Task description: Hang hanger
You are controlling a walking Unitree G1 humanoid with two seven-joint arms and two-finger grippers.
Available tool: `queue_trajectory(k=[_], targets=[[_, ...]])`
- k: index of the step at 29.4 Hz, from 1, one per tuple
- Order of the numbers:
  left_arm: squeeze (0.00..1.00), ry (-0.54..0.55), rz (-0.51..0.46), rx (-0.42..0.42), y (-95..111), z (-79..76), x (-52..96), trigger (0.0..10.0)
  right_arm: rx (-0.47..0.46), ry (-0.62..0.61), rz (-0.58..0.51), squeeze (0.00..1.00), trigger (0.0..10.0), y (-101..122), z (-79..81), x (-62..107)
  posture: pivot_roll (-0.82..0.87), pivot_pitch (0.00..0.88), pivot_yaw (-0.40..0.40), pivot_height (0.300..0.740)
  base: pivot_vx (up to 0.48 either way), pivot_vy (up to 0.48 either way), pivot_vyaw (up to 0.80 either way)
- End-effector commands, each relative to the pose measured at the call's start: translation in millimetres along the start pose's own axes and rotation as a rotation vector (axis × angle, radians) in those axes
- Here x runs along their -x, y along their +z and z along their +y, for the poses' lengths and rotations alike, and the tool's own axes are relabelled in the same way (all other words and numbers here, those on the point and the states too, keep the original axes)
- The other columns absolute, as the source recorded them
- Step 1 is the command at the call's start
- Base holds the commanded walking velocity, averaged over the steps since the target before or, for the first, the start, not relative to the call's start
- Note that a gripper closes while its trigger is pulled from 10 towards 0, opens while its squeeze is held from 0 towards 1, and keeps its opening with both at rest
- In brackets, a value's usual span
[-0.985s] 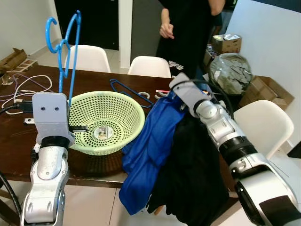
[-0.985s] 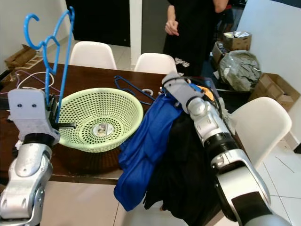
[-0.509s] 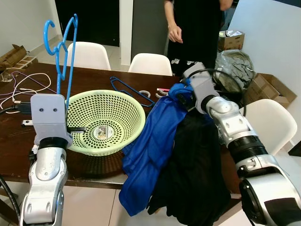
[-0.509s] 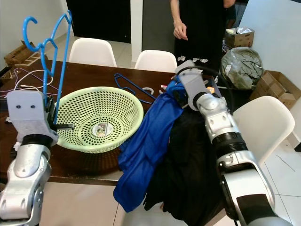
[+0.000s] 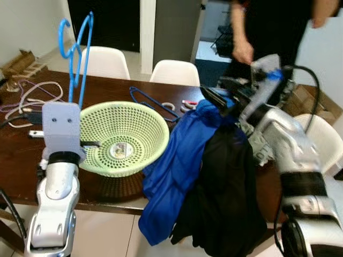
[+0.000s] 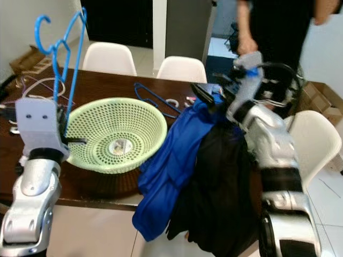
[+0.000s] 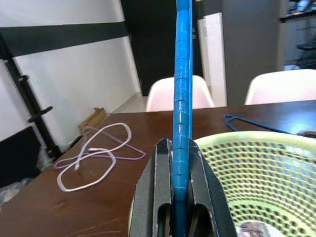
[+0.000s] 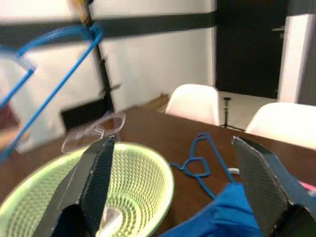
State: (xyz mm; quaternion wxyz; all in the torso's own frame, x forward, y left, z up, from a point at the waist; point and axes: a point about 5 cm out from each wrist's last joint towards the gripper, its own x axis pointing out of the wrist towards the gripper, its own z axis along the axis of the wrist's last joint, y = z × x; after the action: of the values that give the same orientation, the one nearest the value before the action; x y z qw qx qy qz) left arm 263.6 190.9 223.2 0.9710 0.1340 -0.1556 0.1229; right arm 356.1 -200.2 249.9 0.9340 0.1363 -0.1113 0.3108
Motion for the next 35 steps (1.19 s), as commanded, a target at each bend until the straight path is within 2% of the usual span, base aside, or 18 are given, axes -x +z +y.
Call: queue_trajectory(k=[1, 6, 10, 25, 35], targets=[[0.0, -0.024, -0.009, -0.03, 2.4, -4.0, -2.3, 10.0, -0.05, -0.069, -0.005, 0.0, 10.0, -6.9, -6.6, 2.9, 0.09, 0.0, -0.063, 0.74, 0.0, 0.0, 0.0], [0.0, -0.054, -0.009, -0.058, 5.1, -12.6, -5.6, 10.0, -0.126, -0.201, 0.004, 0.0, 10.0, -39.2, -6.8, 4.8, 0.09, 0.0, -0.06, 0.74, -0.124, 0.0, 0.0], [0.0, -0.073, -0.012, -0.066, 4.9, -16.1, -5.1, 10.0, -0.14, -0.23, 0.024, 0.0, 10.0, -49.1, -5.0, 7.4, 0.09, 0.0, -0.058, 0.74, -0.324, 0.0, 0.0], [0.0, -0.11, -0.026, -0.069, 7.4, -24.6, -5.0, 10.0, -0.129, -0.294, -0.016, 0.0, 10.0, -46.5, -7.9, 8.7, 0.09, 0.0, -0.059, 0.74, -0.329, 0.0, 0.0], [0.0, -0.153, -0.023, -0.059, 6.4, -31.3, -3.7, 10.0, -0.032, -0.34, 0.055, 0.0, 10.0, -61.1, -4.2, 11.0, 0.09, 0.0, -0.054, 0.74, -0.329, 0.0, 0.0]])
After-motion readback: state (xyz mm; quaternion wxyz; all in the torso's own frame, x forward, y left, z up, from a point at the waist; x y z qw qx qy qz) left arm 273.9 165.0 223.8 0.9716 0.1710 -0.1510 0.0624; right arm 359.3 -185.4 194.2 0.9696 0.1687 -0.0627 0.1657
